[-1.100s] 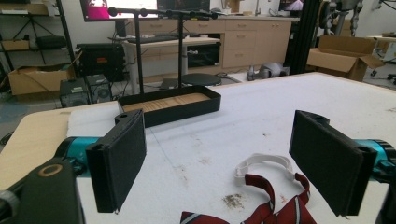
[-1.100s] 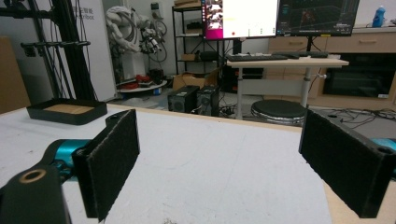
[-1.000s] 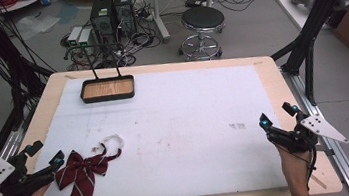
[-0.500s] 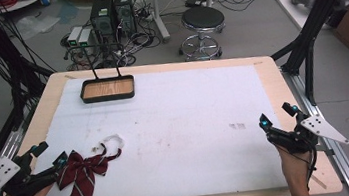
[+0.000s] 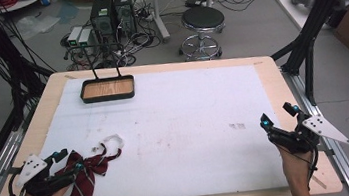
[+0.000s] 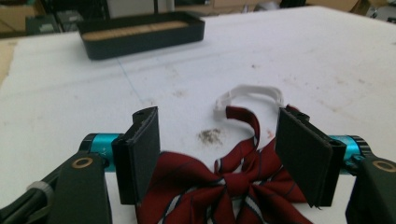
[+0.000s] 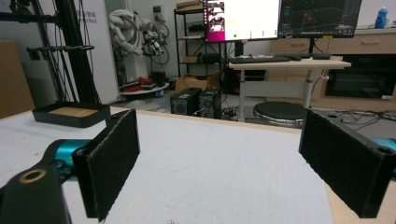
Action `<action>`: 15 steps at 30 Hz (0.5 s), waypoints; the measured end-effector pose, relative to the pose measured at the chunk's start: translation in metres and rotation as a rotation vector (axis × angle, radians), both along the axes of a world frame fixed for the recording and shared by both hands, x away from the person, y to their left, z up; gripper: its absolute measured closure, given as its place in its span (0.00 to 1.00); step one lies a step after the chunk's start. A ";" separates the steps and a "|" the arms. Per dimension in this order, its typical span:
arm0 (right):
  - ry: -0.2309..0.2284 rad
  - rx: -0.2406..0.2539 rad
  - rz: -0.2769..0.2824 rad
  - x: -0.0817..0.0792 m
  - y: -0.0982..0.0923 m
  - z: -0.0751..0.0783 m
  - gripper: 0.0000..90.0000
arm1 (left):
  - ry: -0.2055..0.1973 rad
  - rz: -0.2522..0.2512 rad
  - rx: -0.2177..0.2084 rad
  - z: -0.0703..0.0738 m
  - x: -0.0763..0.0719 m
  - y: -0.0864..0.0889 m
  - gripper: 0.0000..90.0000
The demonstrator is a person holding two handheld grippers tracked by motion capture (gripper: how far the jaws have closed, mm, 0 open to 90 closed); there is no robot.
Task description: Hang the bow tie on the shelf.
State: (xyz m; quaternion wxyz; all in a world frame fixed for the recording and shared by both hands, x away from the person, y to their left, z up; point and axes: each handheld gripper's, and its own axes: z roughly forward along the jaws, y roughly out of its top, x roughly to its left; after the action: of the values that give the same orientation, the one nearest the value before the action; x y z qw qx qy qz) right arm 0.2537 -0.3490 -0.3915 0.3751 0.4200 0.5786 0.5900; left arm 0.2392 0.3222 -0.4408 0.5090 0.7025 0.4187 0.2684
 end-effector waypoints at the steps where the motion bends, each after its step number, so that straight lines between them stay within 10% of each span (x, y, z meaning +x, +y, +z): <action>1: -0.001 -0.001 -0.001 0.000 0.000 0.000 0.13 | 0.012 0.001 -0.001 -0.001 0.000 0.000 0.36; 15: -0.004 -0.005 -0.004 0.000 0.000 0.001 0.13 | 0.139 -0.039 0.079 -0.007 0.008 -0.013 0.41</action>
State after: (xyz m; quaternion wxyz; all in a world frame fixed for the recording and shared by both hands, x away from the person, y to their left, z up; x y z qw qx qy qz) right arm 0.2534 -0.3486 -0.3909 0.3786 0.4189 0.5786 0.5886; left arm 0.2472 0.3095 -0.4479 0.4557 0.7472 0.4282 0.2253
